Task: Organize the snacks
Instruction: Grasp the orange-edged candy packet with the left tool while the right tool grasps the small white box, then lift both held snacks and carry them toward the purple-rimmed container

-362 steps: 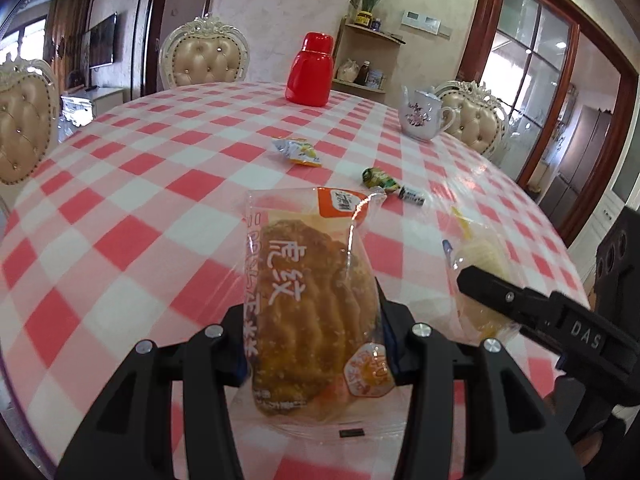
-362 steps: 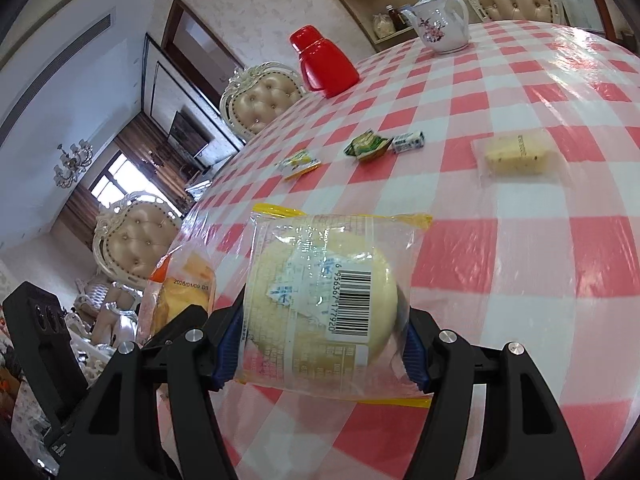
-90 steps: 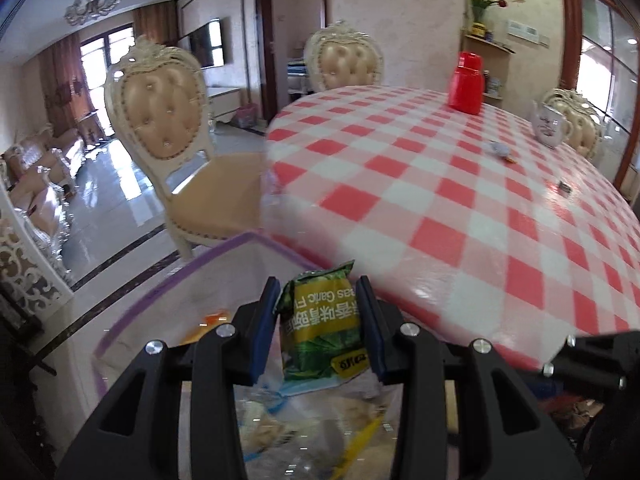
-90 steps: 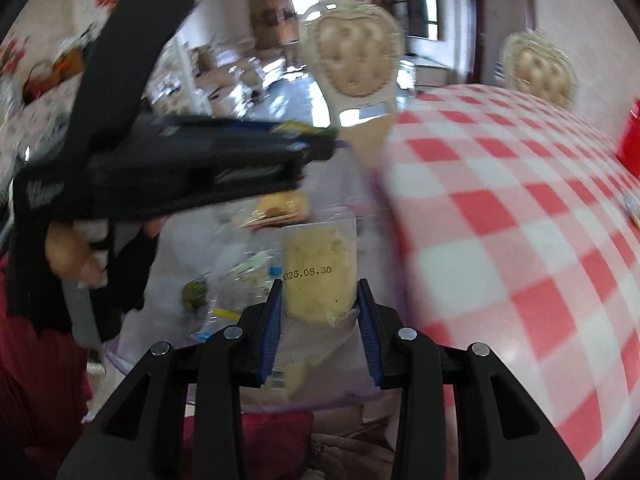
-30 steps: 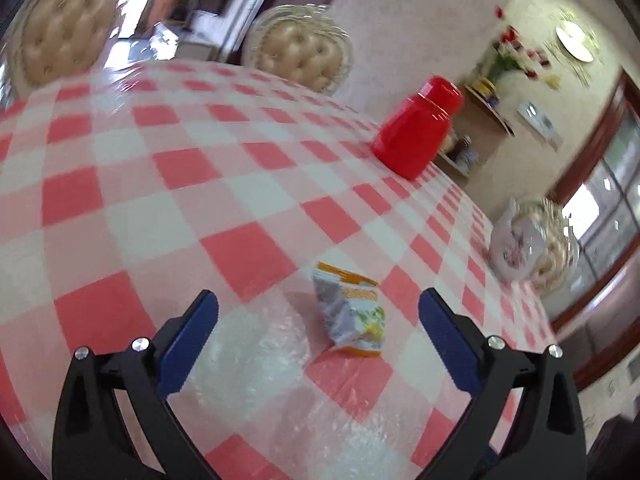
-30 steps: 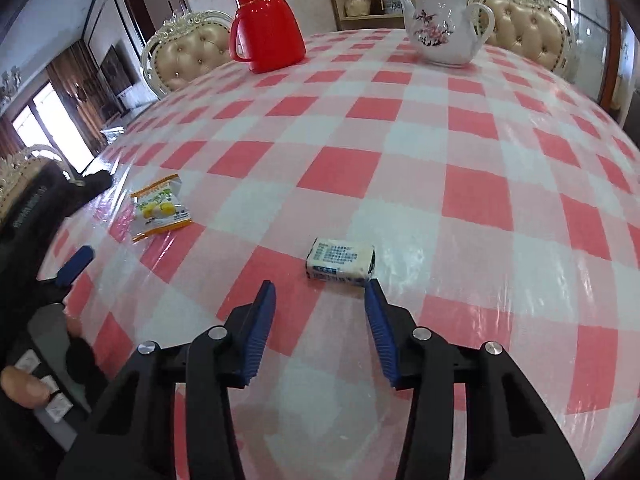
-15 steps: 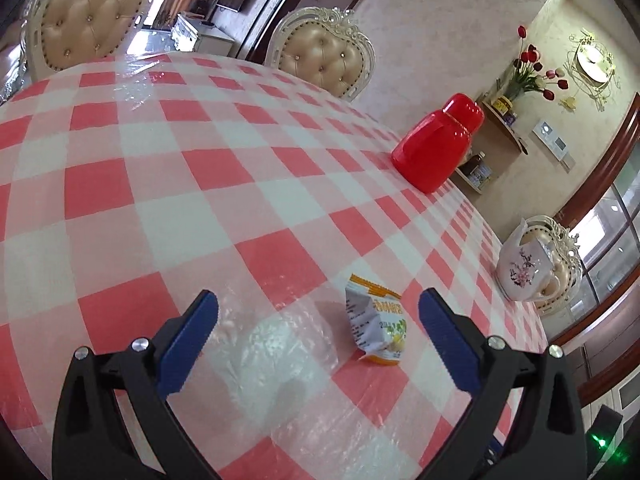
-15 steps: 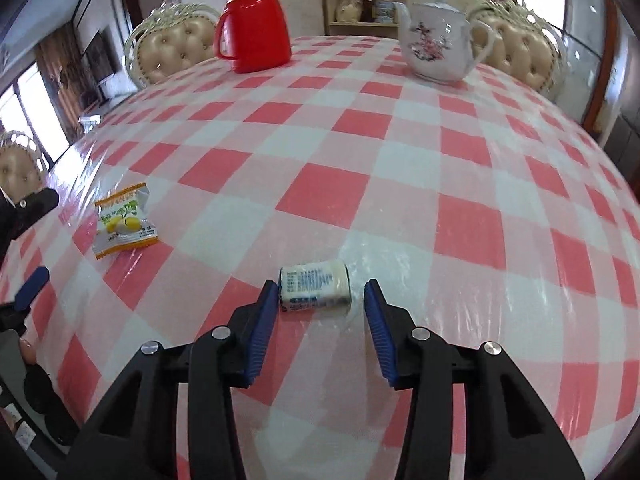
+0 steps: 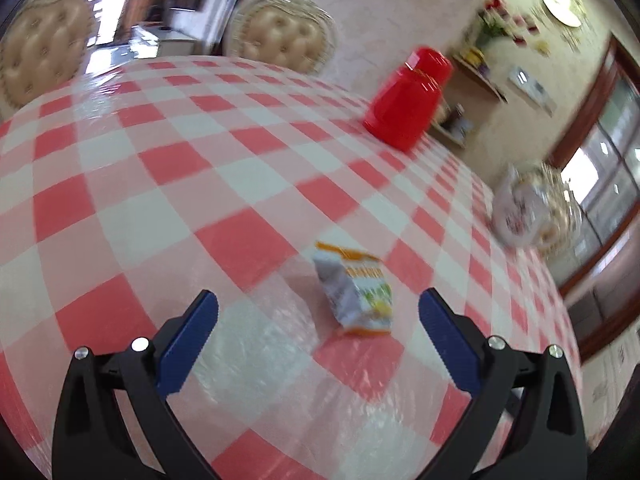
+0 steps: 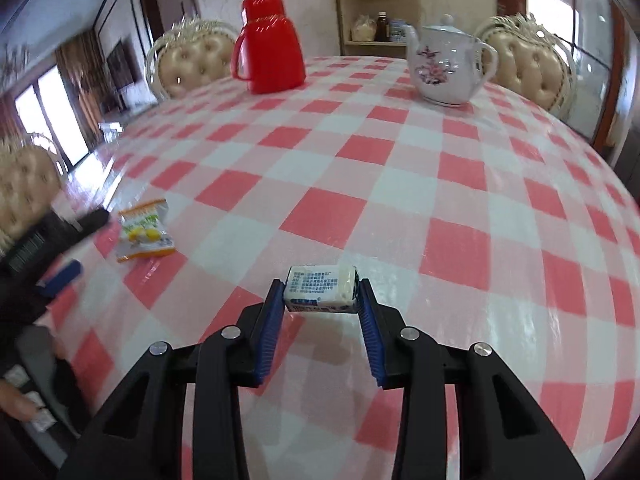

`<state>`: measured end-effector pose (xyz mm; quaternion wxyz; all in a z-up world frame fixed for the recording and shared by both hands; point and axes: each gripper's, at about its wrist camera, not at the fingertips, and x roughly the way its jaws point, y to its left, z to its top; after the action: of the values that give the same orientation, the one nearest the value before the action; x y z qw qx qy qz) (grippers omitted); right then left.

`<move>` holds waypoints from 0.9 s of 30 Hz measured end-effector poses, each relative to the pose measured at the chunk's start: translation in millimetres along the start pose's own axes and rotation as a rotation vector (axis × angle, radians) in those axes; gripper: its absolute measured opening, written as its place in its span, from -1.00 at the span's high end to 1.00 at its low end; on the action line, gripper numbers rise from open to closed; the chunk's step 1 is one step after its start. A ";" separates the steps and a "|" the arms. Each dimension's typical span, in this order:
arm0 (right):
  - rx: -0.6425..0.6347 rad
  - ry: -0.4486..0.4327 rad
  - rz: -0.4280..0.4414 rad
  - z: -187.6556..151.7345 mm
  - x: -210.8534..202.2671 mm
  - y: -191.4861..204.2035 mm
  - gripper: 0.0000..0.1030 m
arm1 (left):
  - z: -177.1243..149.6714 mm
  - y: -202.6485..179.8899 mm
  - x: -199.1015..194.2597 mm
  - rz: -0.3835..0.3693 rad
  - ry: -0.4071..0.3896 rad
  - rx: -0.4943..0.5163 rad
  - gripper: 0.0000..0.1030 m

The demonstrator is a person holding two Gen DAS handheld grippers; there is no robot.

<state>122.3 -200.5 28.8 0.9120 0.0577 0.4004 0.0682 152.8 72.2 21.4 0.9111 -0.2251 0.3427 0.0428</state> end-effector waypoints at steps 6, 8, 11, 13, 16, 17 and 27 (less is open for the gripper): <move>0.103 -0.037 0.071 5.3 -17.2 -20.2 0.29 | 1.3 -40.0 27.1 0.101 0.054 0.194 -0.95; 0.118 -0.044 0.087 6.8 -20.8 -22.9 0.29 | 8.4 -40.4 42.0 0.133 0.085 0.180 -0.95; 0.124 -0.062 0.097 10.1 -28.0 -25.2 0.29 | 16.9 -45.6 65.5 0.174 0.149 0.201 -0.95; 0.124 -0.066 0.103 11.1 -30.4 -26.1 0.29 | 15.7 -52.8 71.4 0.173 0.165 0.258 -0.79; 0.127 -0.072 0.111 11.1 -32.7 -26.2 0.29 | 12.9 -57.5 67.9 0.156 0.154 0.323 0.02; 0.127 -0.075 0.112 10.9 -33.1 -25.8 0.29 | 12.0 -58.1 67.2 0.144 0.157 0.335 0.03; 0.143 -0.064 0.095 7.2 -18.7 -32.8 0.29 | -3.3 -63.0 14.7 0.043 0.027 0.378 0.05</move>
<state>117.7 -236.3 41.9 0.9135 0.1437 0.3718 0.0809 176.6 13.2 33.7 0.9313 -0.0433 0.3616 -0.0058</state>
